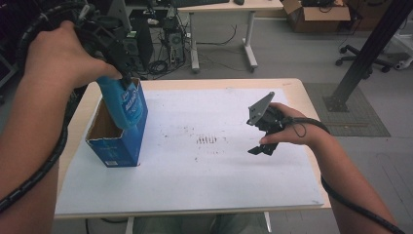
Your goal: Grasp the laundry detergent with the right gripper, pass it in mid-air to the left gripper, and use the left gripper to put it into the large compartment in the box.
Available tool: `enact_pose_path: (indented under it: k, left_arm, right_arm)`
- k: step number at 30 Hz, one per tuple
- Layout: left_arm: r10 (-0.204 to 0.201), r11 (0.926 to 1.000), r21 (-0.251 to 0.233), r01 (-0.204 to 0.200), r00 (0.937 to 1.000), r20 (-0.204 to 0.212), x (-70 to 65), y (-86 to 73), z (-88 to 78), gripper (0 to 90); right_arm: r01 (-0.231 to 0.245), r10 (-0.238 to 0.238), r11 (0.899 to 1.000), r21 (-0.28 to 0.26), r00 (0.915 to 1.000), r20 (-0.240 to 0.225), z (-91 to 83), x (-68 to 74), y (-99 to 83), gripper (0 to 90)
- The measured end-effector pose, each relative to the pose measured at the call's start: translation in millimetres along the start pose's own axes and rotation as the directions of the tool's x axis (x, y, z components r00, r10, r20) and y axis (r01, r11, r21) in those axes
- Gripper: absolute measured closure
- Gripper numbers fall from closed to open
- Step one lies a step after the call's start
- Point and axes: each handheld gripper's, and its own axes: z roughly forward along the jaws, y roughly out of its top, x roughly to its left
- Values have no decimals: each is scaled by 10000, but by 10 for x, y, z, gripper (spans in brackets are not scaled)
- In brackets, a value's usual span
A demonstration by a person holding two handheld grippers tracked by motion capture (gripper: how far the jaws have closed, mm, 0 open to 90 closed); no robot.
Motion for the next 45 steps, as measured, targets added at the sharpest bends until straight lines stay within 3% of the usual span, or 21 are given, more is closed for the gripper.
enact_pose_path:
  k: [12, 18, 26, 33, 45]
  left_arm:
    - [-1136, 9935, -6, 1136, 9932, -271, 389, -4, -123, 377]
    - [-1847, 9828, 23, 1848, 9827, -107, 564, 3, -44, 376]
    - [-2364, 9716, -93, 2363, 9716, -76, 727, 6, 53, 377]
    - [-2553, 9668, -57, 2554, 9668, 95, 803, 15, 173, 376]
    - [-2465, 9691, 112, 2464, 9691, 104, 812, 48, 388, 376]
  right_arm:
    - [3, 3, 9997, 248, 9998, -212, 11, -6, -6, 28]
    - [-39, 45, 9996, 266, 9997, -221, 9, -20, -5, 28]
    - [-68, 78, 9994, 333, 9995, -308, 11, -20, -19, 28]
    - [-107, 123, 9991, 400, 9992, -392, 21, -23, -33, 28]
    - [-62, 90, 9984, 570, 9988, -477, -6, -26, 9, 28]
